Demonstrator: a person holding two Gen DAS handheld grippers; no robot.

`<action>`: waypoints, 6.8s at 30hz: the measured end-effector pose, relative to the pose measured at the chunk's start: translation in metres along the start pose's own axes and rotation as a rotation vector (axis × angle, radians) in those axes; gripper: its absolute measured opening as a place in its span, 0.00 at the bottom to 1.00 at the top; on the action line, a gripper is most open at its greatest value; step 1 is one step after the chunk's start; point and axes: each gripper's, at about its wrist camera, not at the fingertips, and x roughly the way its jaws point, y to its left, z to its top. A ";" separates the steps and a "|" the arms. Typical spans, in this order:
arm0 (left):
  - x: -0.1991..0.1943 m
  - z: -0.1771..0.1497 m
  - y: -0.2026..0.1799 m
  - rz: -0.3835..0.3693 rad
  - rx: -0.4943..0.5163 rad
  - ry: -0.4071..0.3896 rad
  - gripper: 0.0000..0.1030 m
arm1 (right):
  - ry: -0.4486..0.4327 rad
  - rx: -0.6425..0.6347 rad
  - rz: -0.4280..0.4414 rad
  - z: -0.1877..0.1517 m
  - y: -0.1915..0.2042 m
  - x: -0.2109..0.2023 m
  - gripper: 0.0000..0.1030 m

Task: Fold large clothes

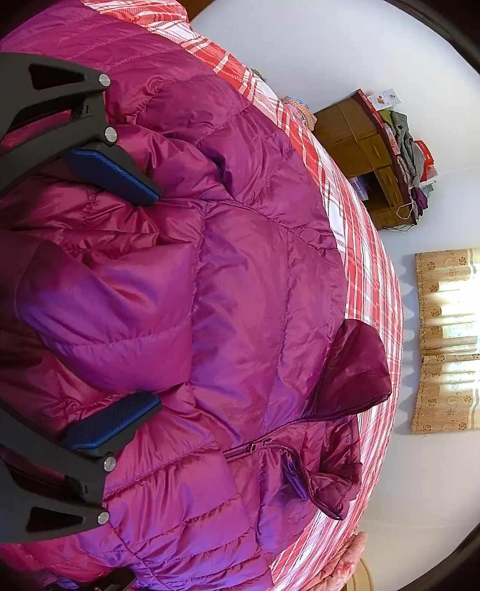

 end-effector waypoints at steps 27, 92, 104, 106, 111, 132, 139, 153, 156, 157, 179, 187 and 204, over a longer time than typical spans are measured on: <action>-0.066 0.006 0.040 -0.014 0.068 -0.083 0.99 | -0.004 -0.007 -0.008 -0.001 0.002 0.005 0.56; -0.180 0.014 -0.067 -0.144 0.335 -0.300 0.41 | -0.141 0.140 -0.283 -0.079 -0.106 -0.076 0.78; -0.173 -0.004 -0.030 -0.069 0.303 -0.387 0.85 | -0.078 0.204 -0.181 -0.071 -0.119 -0.079 0.81; -0.155 -0.008 -0.001 0.003 0.276 -0.362 0.85 | -0.101 0.224 -0.139 -0.062 -0.115 -0.092 0.81; -0.098 -0.016 0.071 0.157 0.137 -0.192 0.85 | -0.127 0.123 0.011 -0.016 -0.061 -0.110 0.82; -0.061 -0.041 0.135 0.090 -0.043 -0.032 0.85 | 0.061 0.106 0.210 0.003 0.015 -0.031 0.24; -0.096 0.010 0.131 0.033 -0.050 -0.096 0.85 | 0.032 0.137 0.169 0.003 -0.005 -0.052 0.70; 0.021 0.055 0.085 0.203 -0.054 -0.007 0.85 | -0.009 0.113 0.165 0.035 0.036 -0.012 0.26; 0.026 0.046 0.090 0.167 -0.080 -0.005 0.85 | 0.002 0.088 0.159 0.017 0.039 0.006 0.25; 0.026 0.046 0.089 0.169 -0.077 -0.007 0.86 | -0.012 0.071 0.153 0.012 0.040 0.008 0.24; -0.025 0.109 0.093 0.135 -0.188 -0.089 0.91 | -0.205 0.140 0.014 0.059 -0.012 -0.035 0.27; 0.059 0.082 0.060 0.216 -0.112 0.054 0.91 | -0.067 0.146 -0.011 0.067 -0.045 0.042 0.29; 0.058 0.076 0.055 0.273 -0.108 0.015 0.97 | -0.038 0.188 0.033 0.058 -0.052 0.054 0.29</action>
